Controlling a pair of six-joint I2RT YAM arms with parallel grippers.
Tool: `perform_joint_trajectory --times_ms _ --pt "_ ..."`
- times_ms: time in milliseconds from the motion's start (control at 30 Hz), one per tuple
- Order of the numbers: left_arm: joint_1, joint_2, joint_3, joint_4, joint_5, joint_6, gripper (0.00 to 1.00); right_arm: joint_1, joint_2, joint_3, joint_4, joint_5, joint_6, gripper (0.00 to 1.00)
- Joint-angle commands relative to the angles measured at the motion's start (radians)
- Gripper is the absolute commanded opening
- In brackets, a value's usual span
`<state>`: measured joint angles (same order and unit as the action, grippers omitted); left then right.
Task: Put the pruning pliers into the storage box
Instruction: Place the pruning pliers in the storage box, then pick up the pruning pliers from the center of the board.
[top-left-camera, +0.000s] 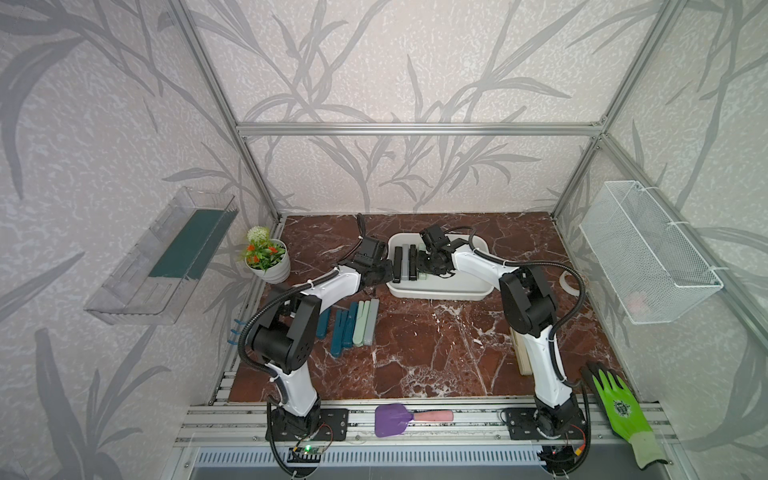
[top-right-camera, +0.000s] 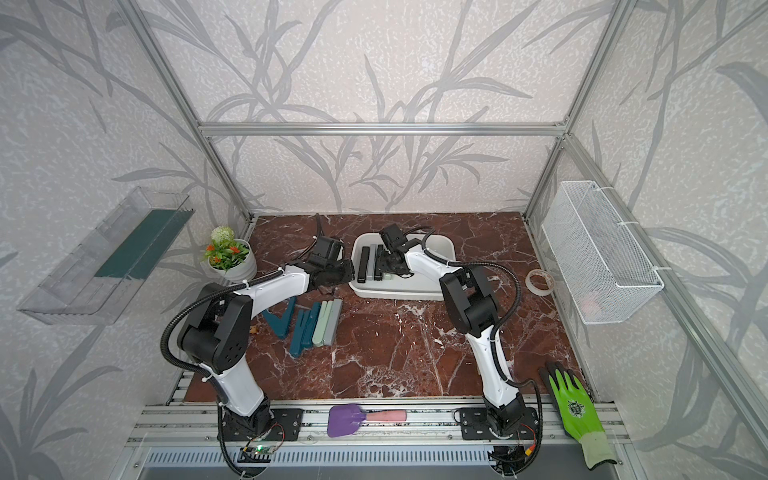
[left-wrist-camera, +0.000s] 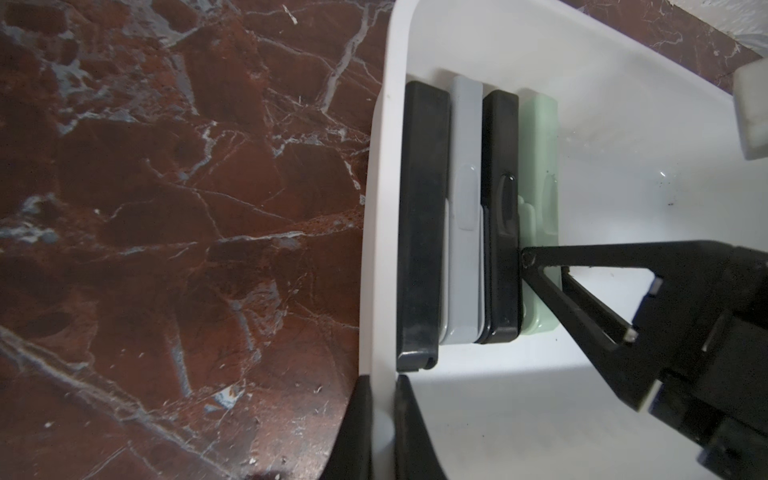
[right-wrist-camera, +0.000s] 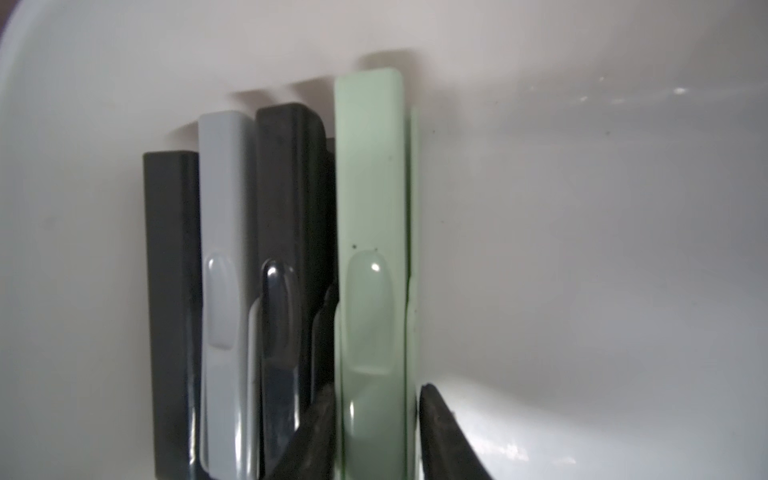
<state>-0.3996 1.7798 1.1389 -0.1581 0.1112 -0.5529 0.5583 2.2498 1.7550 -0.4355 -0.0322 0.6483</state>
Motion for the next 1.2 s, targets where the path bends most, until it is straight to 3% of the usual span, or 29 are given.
perform_joint_trajectory --times_ms 0,467,567,667,767,933,1167 --pt "-0.005 -0.047 -0.001 0.029 -0.011 -0.014 0.1 0.004 0.007 0.028 0.011 -0.015 0.008 0.38" --pt "-0.005 -0.046 0.009 0.025 -0.011 -0.01 0.1 -0.018 -0.1 0.04 0.0 -0.057 0.006 0.38" --pt "-0.005 -0.047 0.013 0.02 -0.012 -0.006 0.1 -0.027 -0.153 0.048 -0.055 -0.081 -0.072 0.38" --pt "-0.005 -0.048 0.016 0.018 -0.014 -0.003 0.1 -0.038 -0.242 0.013 -0.146 -0.022 -0.171 0.38" --pt "-0.005 -0.053 0.019 0.01 -0.017 0.005 0.1 -0.086 -0.377 -0.082 -0.236 0.015 -0.248 0.38" --pt "-0.004 -0.081 0.009 0.007 -0.026 0.016 0.1 -0.192 -0.685 -0.318 -0.443 0.189 -0.315 0.38" --pt "-0.004 -0.101 0.001 -0.015 -0.019 0.034 0.1 -0.294 -1.018 -0.7 -0.598 0.197 -0.187 0.38"
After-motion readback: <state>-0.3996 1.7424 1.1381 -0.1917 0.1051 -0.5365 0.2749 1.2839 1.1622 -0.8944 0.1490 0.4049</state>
